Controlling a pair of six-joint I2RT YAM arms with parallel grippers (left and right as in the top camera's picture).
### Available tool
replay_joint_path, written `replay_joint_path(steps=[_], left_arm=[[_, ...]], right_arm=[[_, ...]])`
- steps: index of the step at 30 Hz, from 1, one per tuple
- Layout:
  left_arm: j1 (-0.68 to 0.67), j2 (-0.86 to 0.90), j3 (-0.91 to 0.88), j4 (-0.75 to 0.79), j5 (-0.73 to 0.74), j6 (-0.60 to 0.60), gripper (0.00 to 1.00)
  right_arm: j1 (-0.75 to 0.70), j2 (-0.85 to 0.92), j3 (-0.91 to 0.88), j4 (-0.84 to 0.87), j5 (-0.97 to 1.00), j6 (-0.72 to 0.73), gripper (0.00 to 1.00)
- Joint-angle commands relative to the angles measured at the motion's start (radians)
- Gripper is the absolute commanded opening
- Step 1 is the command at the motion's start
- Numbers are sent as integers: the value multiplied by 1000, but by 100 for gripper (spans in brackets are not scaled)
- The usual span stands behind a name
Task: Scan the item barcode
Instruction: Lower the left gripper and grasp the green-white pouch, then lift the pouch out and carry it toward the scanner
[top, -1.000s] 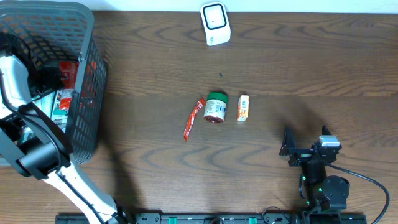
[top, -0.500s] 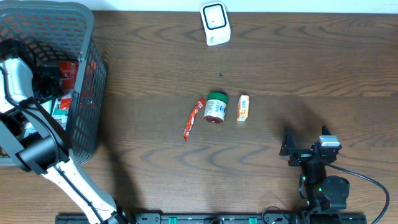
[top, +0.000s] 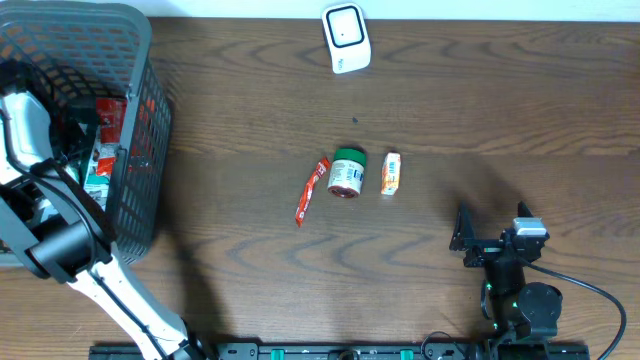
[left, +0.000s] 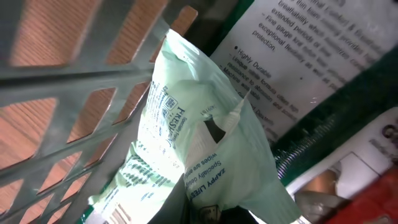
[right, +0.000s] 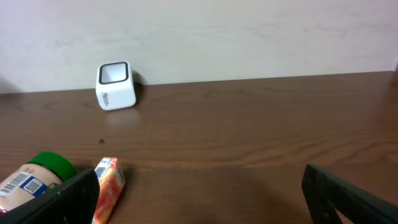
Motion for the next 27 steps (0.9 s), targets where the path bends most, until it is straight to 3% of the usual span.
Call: replay_joint_path(steps=[1, 6, 13, 21, 27], left_arm=[[6, -144, 0, 6, 11, -51, 7], [3, -333, 0, 4, 23, -122, 7], [-42, -608, 0, -40, 208, -178, 7], [-220, -822, 0, -145, 207, -225, 7], [-389, -861, 0, -282, 207, -296, 7]], right_arm=[[-12, -3, -2, -4, -2, 9, 99], [-12, -3, -2, -3, -2, 9, 99], [-12, -3, -2, -3, -2, 9, 99], [-12, -3, -2, -3, -1, 9, 99], [-12, -3, -2, -4, -1, 9, 99]])
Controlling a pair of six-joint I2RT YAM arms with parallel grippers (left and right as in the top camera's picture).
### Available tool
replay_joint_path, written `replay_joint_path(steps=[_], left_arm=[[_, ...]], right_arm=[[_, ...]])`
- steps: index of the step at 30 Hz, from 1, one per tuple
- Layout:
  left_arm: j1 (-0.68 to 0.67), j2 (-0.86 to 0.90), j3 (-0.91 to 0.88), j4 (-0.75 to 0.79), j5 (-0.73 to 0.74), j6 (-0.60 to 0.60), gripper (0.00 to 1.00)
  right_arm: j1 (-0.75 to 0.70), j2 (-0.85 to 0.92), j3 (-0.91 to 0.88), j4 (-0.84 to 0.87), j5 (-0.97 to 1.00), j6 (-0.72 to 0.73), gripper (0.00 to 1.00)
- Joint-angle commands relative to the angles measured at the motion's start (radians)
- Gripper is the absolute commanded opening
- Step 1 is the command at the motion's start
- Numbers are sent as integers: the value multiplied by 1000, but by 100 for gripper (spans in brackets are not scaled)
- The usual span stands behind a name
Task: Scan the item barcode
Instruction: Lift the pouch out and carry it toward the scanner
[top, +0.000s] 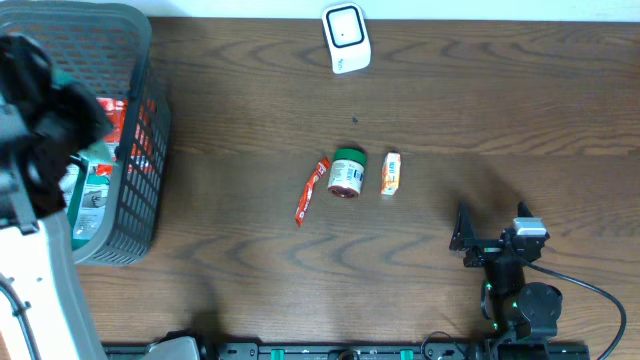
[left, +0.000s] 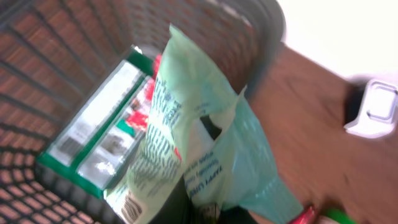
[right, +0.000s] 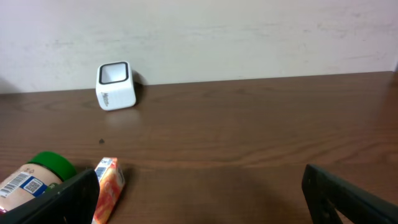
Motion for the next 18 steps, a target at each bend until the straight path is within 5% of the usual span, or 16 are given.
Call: replay_joint_path(steps=[1, 18], left_arm=[[-90, 3, 6, -48, 6, -58, 7], [-521, 156, -82, -92, 6, -157, 7]], right_arm=[[-12, -3, -2, -3, -1, 9, 99], [-12, -3, -2, -3, -2, 9, 99]])
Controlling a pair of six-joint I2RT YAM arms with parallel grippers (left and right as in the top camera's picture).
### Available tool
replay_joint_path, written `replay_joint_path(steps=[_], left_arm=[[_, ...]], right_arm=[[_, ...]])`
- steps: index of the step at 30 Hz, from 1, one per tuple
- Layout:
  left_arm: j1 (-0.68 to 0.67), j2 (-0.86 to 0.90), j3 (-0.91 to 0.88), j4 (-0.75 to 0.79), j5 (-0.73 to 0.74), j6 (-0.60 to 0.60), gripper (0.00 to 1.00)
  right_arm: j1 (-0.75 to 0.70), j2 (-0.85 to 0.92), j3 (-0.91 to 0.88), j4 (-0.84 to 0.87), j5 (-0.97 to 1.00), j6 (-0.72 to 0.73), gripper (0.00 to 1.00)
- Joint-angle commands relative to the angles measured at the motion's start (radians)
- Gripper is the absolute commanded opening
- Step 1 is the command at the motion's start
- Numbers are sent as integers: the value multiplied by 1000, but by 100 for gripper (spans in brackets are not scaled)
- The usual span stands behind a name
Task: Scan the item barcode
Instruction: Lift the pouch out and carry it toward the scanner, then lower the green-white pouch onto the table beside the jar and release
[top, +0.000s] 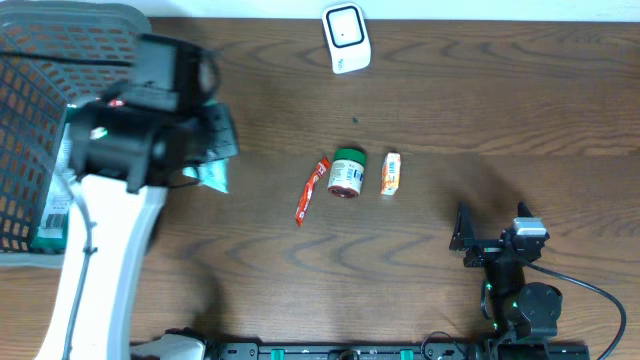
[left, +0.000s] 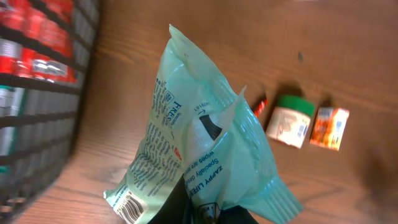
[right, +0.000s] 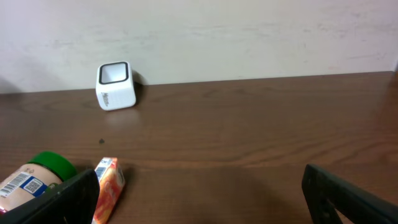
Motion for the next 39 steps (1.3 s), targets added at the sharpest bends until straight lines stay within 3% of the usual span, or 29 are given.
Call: replay_joint_path(steps=[1, 10, 14, 29, 39], left_arm=[[-56, 56, -8, 3, 2, -20, 7], [-165, 213, -8, 23, 2, -62, 7], [-187, 271, -8, 35, 2, -138, 7], [-193, 405, -14, 56, 2, -277, 7], [-193, 425, -89, 138, 2, -309, 7]], right_arm=[[-12, -3, -2, -3, -1, 9, 99], [-12, -3, -2, -3, -1, 9, 99], [-12, -3, -2, -3, -1, 9, 99], [-12, -3, -2, -4, -2, 9, 99], [-12, -3, -2, -3, -1, 9, 99]])
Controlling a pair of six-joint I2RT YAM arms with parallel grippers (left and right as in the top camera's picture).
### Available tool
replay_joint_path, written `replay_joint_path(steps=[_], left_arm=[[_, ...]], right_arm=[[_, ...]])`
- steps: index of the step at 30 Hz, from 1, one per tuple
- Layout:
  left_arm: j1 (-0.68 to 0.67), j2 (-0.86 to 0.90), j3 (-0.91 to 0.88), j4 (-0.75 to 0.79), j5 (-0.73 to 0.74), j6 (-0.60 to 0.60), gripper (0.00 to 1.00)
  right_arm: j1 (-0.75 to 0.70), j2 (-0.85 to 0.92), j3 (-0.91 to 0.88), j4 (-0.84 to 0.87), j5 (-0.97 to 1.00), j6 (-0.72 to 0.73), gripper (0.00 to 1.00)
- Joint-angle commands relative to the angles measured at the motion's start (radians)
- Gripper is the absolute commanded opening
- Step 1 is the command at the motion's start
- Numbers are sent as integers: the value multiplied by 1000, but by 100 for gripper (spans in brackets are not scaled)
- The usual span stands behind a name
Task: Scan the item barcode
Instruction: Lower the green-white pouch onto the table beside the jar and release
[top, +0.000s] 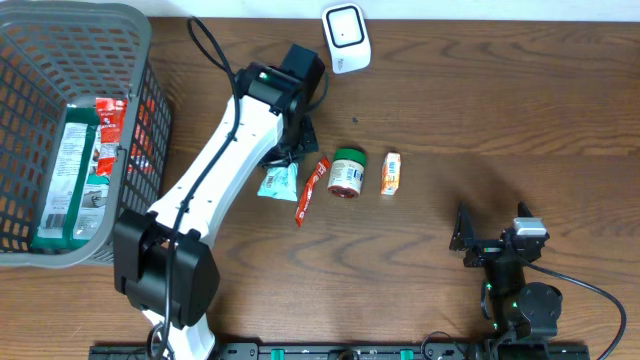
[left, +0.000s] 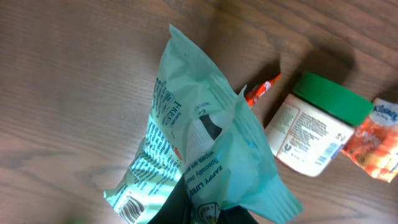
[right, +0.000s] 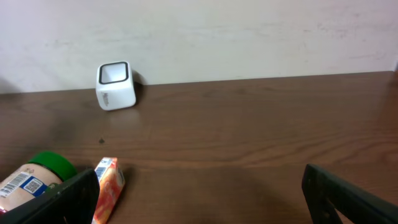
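My left gripper (top: 283, 163) is shut on a mint green packet (top: 277, 183), which hangs low over the table just left of the red sachet (top: 311, 190). The left wrist view shows the packet (left: 199, 143) close up, with printed text and a barcode (left: 127, 208) at its lower left corner. The white scanner (top: 345, 38) stands at the table's far edge, apart from the packet. My right gripper (top: 488, 246) rests open at the near right with nothing between its fingers (right: 65, 199).
A green-lidded jar (top: 347, 172) and an orange pack (top: 390, 173) lie right of the sachet. A grey basket (top: 140, 120) at the left holds a green box (top: 70, 180) and red packs. The right wrist view shows the scanner (right: 116, 85) by the wall.
My left gripper, still shut on the green packet, has moved from just right of the basket to the table's middle beside the red sachet. The right arm has not moved.
My left gripper was down in the basket, shut on the green packet. Then it held the packet above the basket, then over the table right of the basket. Now the packet hangs next to the red sachet and jar.
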Motion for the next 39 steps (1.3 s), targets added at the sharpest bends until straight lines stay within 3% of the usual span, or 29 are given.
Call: replay_joint_path(steps=[1, 18, 39], left_arm=[[-2, 8, -31, 15, -1, -30, 8], [-2, 8, -225, 245, -1, -53, 7], [-2, 10, -296, 352, -1, -53, 8]], right_arm=[[-13, -3, -2, -3, -1, 9, 99], [-12, -3, -2, -3, -2, 9, 99], [-12, -3, -2, -3, -2, 9, 99]])
